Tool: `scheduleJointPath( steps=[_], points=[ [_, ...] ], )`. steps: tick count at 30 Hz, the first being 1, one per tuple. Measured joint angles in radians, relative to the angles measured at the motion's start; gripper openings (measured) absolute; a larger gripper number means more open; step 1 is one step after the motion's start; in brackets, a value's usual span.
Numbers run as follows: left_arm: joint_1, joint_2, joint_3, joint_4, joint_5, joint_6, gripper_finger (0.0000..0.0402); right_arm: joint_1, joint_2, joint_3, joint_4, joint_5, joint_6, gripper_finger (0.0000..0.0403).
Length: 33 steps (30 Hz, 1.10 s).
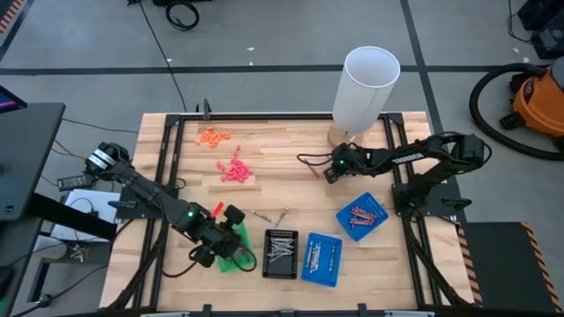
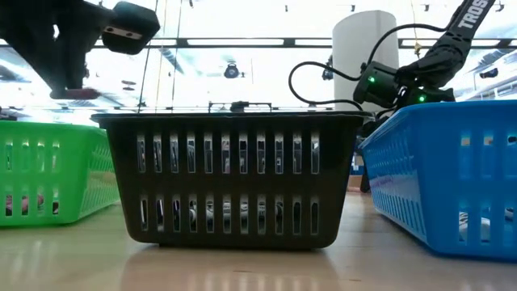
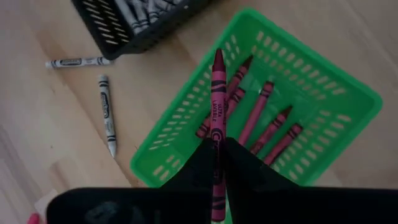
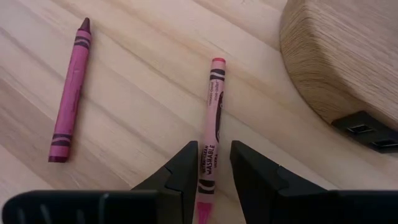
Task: Sort crayons
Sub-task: Put the red crayon into the green basket, then put the pink crayon into the right blue basket
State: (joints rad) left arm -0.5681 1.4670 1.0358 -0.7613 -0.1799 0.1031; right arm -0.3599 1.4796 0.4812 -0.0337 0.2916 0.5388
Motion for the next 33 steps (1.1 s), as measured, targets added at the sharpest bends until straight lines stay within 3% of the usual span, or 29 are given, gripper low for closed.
scheduleJointPath(
  steps=[10, 17, 28, 33],
  points=[
    [-0.009, 0.0, -0.116, 0.105, 0.001, 0.211, 0.0021, 0.011, 0.001, -0.002, 0.005, 0.006, -0.009, 0.0106],
    [-0.009, 0.0, -0.159, 0.133, 0.001, 0.228, 0.0026, 0.011, 0.002, -0.002, 0.007, 0.002, -0.016, 0.0093],
    [-0.01, 0.0, -0.136, 0.157, -0.001, 0.221, 0.0132, 0.012, 0.002, -0.002, 0.011, -0.008, -0.021, 0.0086],
    [-0.019, -0.002, -0.054, 0.094, -0.049, 0.205, 0.0152, 0.012, 0.002, -0.002, 0.014, -0.013, -0.026, 0.0074]
  ],
)
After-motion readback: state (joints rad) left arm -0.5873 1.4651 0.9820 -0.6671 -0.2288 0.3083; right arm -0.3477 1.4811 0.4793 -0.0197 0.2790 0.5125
